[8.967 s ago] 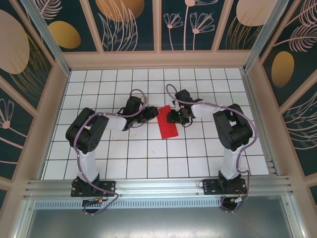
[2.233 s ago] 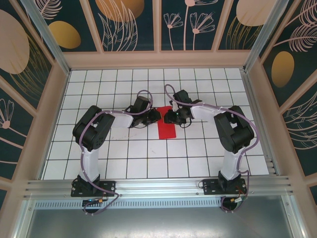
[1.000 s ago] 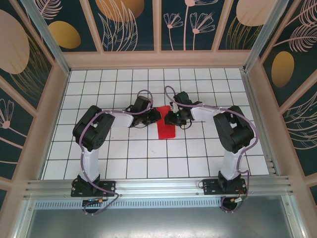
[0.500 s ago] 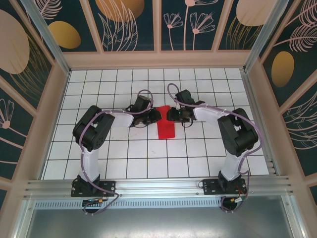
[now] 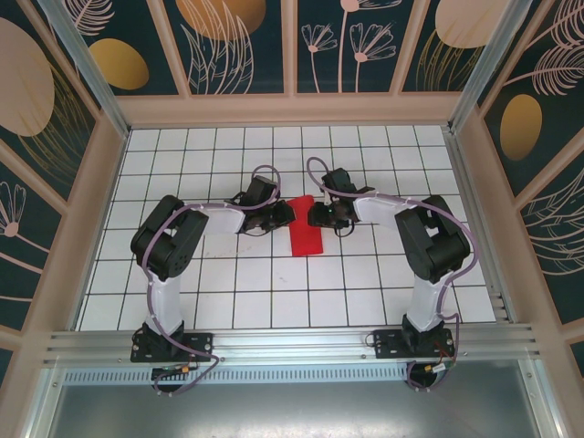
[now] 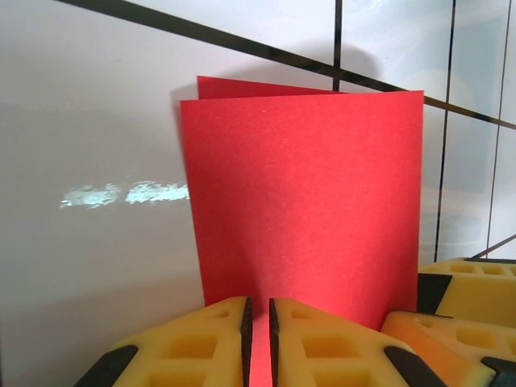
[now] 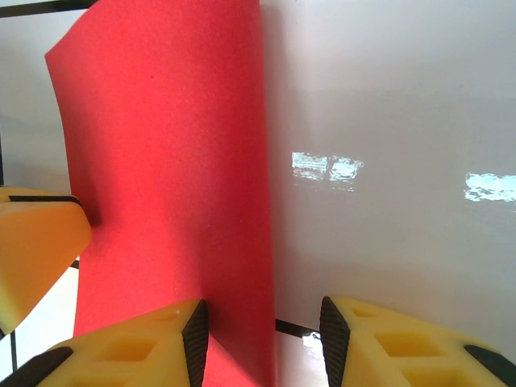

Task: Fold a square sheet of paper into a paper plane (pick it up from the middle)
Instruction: First fold in half a square sheet of paper at the center of the table.

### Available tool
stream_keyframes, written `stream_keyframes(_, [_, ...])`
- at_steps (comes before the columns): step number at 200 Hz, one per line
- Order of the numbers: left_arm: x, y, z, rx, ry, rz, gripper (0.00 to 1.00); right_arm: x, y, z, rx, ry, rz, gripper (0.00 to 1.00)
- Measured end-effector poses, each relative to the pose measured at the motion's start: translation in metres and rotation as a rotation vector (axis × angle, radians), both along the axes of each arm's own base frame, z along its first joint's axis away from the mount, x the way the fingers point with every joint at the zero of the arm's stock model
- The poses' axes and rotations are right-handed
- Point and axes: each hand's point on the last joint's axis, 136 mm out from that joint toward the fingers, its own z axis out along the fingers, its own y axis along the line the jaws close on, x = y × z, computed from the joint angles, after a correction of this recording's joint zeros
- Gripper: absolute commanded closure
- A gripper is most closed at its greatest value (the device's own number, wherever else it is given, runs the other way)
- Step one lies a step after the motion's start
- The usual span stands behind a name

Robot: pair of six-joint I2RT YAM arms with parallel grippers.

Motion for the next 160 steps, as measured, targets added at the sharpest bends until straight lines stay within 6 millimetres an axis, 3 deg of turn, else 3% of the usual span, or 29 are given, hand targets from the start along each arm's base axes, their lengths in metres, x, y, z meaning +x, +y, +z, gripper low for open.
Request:
stream_keyframes(67, [0.000,0.003,0.001,0.018,-0.005,0.007,0.81,0.001,0.000,-0.001,-0.009,0.004,-0.001,0.55])
stream_keyframes(131, [0.006,-0.002,0.028,-0.031,-0.063,0.005,0.80,0.002,-0.002,-0.003,-0.037,0.017,-0.014,0.55])
stream_keyframes(160, [0.006,-0.004,0.030,-0.041,-0.066,0.001,0.80,0.002,-0.001,-0.004,-0.042,0.017,-0.014,0.56])
